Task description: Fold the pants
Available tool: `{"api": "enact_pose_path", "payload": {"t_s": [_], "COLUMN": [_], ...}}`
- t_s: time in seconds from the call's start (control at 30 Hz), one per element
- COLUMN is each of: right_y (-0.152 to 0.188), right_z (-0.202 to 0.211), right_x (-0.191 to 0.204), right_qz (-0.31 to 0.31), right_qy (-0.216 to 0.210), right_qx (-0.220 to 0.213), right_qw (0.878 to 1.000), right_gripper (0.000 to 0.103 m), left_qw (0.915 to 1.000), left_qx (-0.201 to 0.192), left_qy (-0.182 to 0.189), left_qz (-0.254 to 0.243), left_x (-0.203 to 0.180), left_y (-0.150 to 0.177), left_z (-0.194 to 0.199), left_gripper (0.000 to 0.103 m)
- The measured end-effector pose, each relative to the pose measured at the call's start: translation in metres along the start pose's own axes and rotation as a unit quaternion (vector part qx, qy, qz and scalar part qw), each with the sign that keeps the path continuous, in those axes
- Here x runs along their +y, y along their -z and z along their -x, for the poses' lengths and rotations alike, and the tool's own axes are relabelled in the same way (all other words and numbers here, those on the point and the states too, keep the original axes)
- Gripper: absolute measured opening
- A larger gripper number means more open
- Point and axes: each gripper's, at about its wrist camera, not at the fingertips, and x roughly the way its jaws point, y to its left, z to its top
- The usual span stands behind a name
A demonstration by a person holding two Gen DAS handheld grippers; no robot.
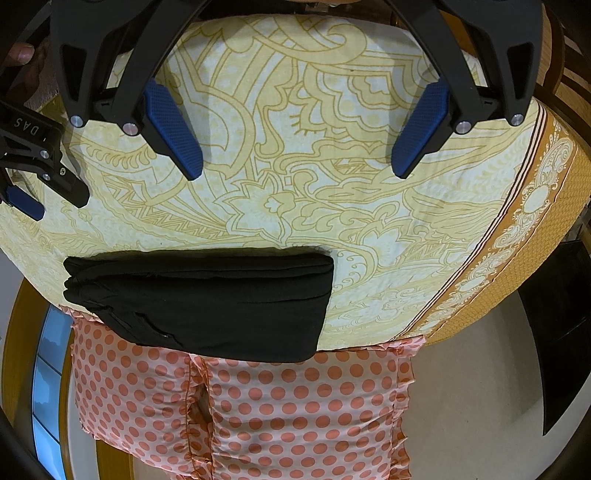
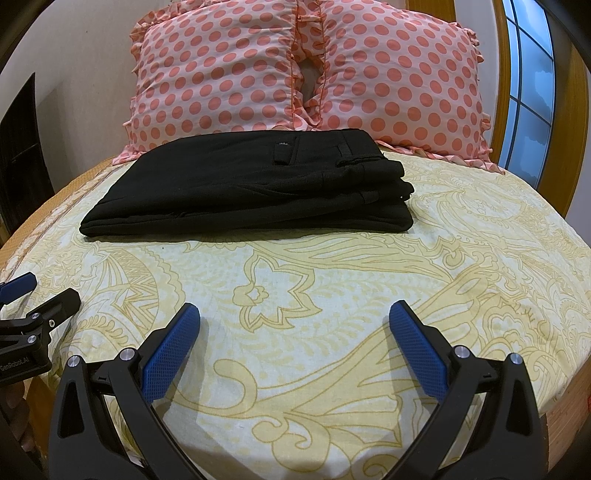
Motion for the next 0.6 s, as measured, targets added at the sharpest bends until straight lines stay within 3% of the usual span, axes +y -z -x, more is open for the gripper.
{"api": "enact_pose_path", "payload": {"t_s": [0.6], "right_y": [0.0006], "right_z": [0.0001], "right_x": [0.0001], "right_qz": [0.000], "right_qy": [0.000], "right_qx": [-0.001], "right_qw": [1.000], "right_gripper": [0.102], "left_qw": [1.0000], "left_qx": [0.002], "left_qy": [0.004], "left_qz": [-0.004], "left_x": [0.0013], "left_y": [0.0009], "left_z": [-0.0016], "left_gripper": [0.101]}}
